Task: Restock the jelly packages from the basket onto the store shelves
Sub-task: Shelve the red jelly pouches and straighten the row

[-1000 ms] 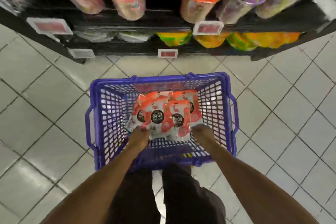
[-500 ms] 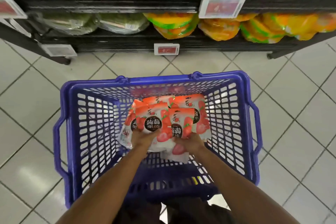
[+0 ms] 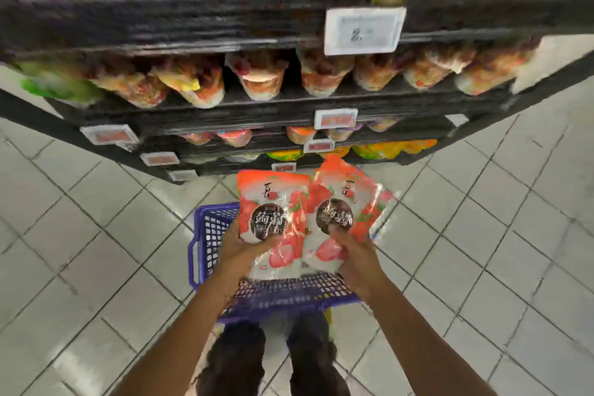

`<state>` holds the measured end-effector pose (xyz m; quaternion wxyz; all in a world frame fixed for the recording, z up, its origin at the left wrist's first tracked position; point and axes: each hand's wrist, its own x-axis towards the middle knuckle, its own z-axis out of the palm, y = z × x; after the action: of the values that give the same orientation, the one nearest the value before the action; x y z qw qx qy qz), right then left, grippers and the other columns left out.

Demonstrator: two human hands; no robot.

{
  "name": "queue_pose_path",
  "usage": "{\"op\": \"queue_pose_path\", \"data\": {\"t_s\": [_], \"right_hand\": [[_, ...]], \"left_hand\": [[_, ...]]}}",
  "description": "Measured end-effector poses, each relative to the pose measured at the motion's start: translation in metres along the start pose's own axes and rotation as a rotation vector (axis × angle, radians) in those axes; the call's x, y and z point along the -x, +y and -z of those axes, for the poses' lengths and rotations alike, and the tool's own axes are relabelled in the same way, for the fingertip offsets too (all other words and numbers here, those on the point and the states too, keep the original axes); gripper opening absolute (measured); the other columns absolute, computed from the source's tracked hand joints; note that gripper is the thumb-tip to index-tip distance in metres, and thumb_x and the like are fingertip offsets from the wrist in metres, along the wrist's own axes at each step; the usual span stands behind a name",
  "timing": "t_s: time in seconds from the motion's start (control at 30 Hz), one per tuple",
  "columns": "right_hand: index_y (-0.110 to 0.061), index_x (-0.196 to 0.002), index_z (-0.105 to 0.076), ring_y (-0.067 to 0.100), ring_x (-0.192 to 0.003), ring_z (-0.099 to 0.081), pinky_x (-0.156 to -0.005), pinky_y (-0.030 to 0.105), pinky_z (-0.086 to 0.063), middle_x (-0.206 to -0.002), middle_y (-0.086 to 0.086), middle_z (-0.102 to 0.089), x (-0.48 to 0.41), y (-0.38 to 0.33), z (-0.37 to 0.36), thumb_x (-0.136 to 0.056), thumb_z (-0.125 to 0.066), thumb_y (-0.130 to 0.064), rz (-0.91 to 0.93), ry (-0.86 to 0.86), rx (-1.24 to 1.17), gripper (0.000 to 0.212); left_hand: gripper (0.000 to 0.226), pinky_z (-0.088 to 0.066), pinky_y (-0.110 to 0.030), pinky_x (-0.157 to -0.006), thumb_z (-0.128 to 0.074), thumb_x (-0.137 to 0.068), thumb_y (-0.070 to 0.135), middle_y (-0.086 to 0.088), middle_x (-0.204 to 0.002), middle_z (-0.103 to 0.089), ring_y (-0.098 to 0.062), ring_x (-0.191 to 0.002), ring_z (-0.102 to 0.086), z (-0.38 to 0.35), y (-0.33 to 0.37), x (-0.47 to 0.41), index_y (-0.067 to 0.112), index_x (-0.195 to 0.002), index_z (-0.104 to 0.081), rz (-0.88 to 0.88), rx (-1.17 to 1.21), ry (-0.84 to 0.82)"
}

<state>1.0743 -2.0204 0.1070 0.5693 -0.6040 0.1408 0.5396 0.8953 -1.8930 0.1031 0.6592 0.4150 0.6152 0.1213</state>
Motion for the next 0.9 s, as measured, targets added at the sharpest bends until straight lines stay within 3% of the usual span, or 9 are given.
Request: {"op": "queue_pose_path", "data": {"t_s": [0.03, 0.17, 0.23, 0.3, 0.43, 0.57, 0.7, 0.8, 0.9], "right_hand": [[-0.012, -0.084, -0.078, 0.016, -0.066, -0.069, -0.058, 0.029, -0.056, -0.078, 0.003, -0.073, 0.026, -0.020, -0.006, -0.080, -0.073, -0.011, 0.026, -0.012, -0.007, 0.007], [-0.003, -0.113, -0.068, 0.027, -0.087, -0.062, -0.074, 0.039, -0.050, -0.088, 0.007, -0.069, 0.113, -0.101, -0.029, -0.061, -0.082, -0.040, 0.147, -0.014, 0.075, 0.065], [-0.002, -0.116, -0.068, 0.033, -0.098, -0.065, -0.089, 0.050, -0.051, -0.097, 0.014, -0.071, 0.154, -0.139, -0.040, -0.065, -0.085, -0.043, 0.215, -0.072, 0.117, 0.069], [-0.001, -0.111, -0.070, 0.041, -0.102, -0.066, -0.097, 0.053, -0.051, -0.105, 0.026, -0.070, 0.190, -0.173, -0.049, -0.072, -0.081, -0.046, 0.316, -0.149, 0.168, 0.060], [-0.019, -0.069, -0.070, 0.016, -0.068, -0.065, -0.072, 0.029, -0.051, -0.069, 0.003, -0.066, 0.248, -0.232, -0.063, -0.074, -0.076, -0.046, 0.482, -0.206, 0.197, 0.028], [-0.024, -0.055, -0.060, 0.011, -0.065, -0.060, -0.077, 0.032, -0.045, -0.061, -0.001, -0.058, 0.285, -0.273, -0.075, -0.073, -0.073, -0.051, 0.588, -0.224, 0.221, 0.035], [-0.019, -0.062, -0.060, 0.014, -0.064, -0.059, -0.066, 0.022, -0.050, -0.063, 0.001, -0.058, 0.305, -0.296, -0.085, -0.069, -0.076, -0.055, 0.685, -0.291, 0.208, 0.041], [-0.023, -0.065, -0.069, 0.011, -0.057, -0.063, -0.058, 0.019, -0.051, -0.061, -0.001, -0.066, 0.317, -0.306, -0.089, -0.065, -0.083, -0.038, 0.766, -0.334, 0.216, 0.020], [-0.022, -0.066, -0.068, 0.015, -0.054, -0.064, -0.058, 0.020, -0.053, -0.059, 0.005, -0.066, 0.327, -0.314, -0.092, -0.066, -0.086, -0.026, 0.814, -0.314, 0.245, 0.018]], "left_hand": [[0.069, -0.049, -0.046, -0.102, -0.091, -0.060, 0.005, -0.012, -0.115, -0.070, -0.028, -0.111, -0.065, 0.000, 0.026, 0.020, 0.019, -0.120, -0.060, -0.042, 0.000, -0.004], [0.072, -0.055, -0.026, -0.087, -0.090, -0.059, 0.043, 0.007, -0.106, -0.075, -0.015, -0.104, -0.069, -0.007, 0.127, 0.106, 0.025, -0.123, -0.063, -0.209, 0.041, -0.048], [0.052, -0.054, -0.016, -0.078, -0.083, -0.065, 0.040, 0.011, -0.102, -0.076, -0.010, -0.101, -0.070, -0.008, 0.171, 0.149, 0.033, -0.114, -0.066, -0.295, 0.083, -0.067], [0.048, -0.056, -0.026, -0.082, -0.079, -0.067, 0.040, 0.010, -0.106, -0.075, -0.011, -0.101, -0.071, -0.008, 0.212, 0.191, 0.037, -0.113, -0.065, -0.345, 0.093, -0.101], [0.038, -0.059, -0.035, -0.080, -0.081, -0.074, 0.021, 0.005, -0.102, -0.076, -0.017, -0.097, -0.072, -0.008, 0.269, 0.252, 0.034, -0.106, -0.065, -0.454, 0.133, -0.064], [0.039, -0.060, -0.033, -0.074, -0.083, -0.073, 0.016, 0.004, -0.098, -0.077, -0.019, -0.094, -0.073, -0.008, 0.314, 0.291, 0.031, -0.104, -0.066, -0.561, 0.144, -0.042], [0.051, -0.060, -0.033, -0.075, -0.087, -0.059, 0.032, 0.005, -0.098, -0.077, -0.014, -0.091, -0.074, -0.001, 0.350, 0.316, 0.029, -0.105, -0.067, -0.642, 0.130, -0.035], [0.044, -0.060, -0.026, -0.071, -0.088, -0.066, 0.022, 0.008, -0.096, -0.077, -0.011, -0.088, -0.074, 0.004, 0.373, 0.324, 0.028, -0.104, -0.067, -0.728, 0.072, -0.023], [0.036, -0.057, -0.019, -0.058, -0.087, -0.068, 0.018, 0.007, -0.092, -0.077, -0.011, -0.081, -0.075, 0.002, 0.391, 0.328, 0.029, -0.098, -0.070, -0.782, 0.069, -0.034]]}}
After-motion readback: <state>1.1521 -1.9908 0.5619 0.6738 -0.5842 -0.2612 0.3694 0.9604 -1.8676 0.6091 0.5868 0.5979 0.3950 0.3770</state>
